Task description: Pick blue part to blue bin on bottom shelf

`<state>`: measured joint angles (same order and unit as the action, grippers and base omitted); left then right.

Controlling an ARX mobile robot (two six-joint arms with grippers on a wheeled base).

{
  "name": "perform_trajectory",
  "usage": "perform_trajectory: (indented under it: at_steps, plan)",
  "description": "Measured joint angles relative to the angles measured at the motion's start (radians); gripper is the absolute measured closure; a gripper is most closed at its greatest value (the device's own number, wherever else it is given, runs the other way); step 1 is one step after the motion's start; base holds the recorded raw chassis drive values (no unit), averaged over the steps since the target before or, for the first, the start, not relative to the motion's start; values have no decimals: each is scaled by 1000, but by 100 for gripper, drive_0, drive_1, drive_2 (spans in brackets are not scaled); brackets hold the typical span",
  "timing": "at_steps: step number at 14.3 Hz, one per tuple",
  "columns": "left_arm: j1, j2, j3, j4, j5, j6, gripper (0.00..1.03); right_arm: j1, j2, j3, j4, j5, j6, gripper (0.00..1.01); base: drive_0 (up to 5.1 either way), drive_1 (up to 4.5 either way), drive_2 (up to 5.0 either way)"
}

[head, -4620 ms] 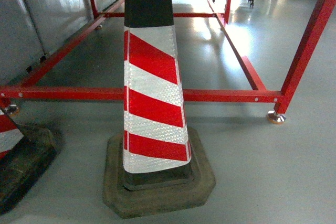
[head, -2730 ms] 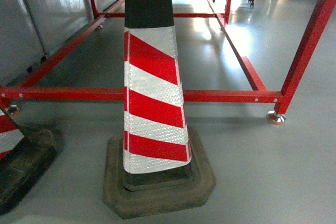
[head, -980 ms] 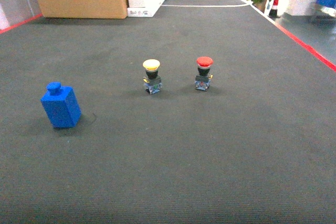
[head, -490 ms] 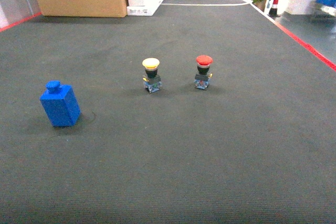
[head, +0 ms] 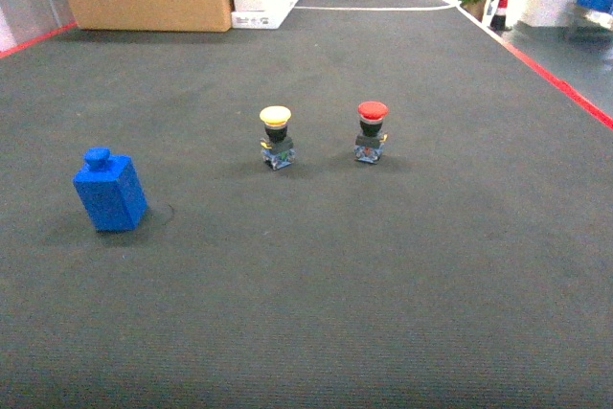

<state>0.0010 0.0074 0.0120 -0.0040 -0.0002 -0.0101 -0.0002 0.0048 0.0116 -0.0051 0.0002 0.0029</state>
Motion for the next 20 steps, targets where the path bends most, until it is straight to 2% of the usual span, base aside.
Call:
perform_trajectory:
  at_steps: [5,6,7,8,9,11,12,13,14,15,17,20]
  plan:
    - [0,0,0,0,0,0,5,0,0,0,0,0,0,3,0,0,0]
    - [-49,55,41,-126,-107,-25,5,0,0,0,0,1,0,3,0,0,0]
    - [-118,206,94,-172,-232,-68,5,0,0,0,0,0,0,3,0,0,0]
    - [-163,326,105,-101,-277,-104,5,0,0,0,0,0,0,3,0,0,0]
    - [-169,460,120,21,-249,-123,5,0,0,0,0,0,0,3,0,0,0]
    - [-123,838,216,353,-132,-121,5,0,0,0,0,0,0,3,0,0,0]
    - [-102,1060,282,519,-48,-103,5,0,0,0,0,0,0,3,0,0,0]
    - [-82,1269,343,655,-6,-58,5,0,0,0,0,0,0,3,0,0,0]
    - [-65,1472,416,743,17,-31,5,0,0,0,0,0,0,3,0,0,0]
    - [-60,1595,468,764,26,-10,5,0,0,0,0,0,0,3,0,0,0]
    - [-56,1769,550,782,32,4,5,0,0,0,0,0,0,3,0,0,0]
    - [-56,1904,678,798,31,11,5,0,0,0,0,0,0,3,0,0,0]
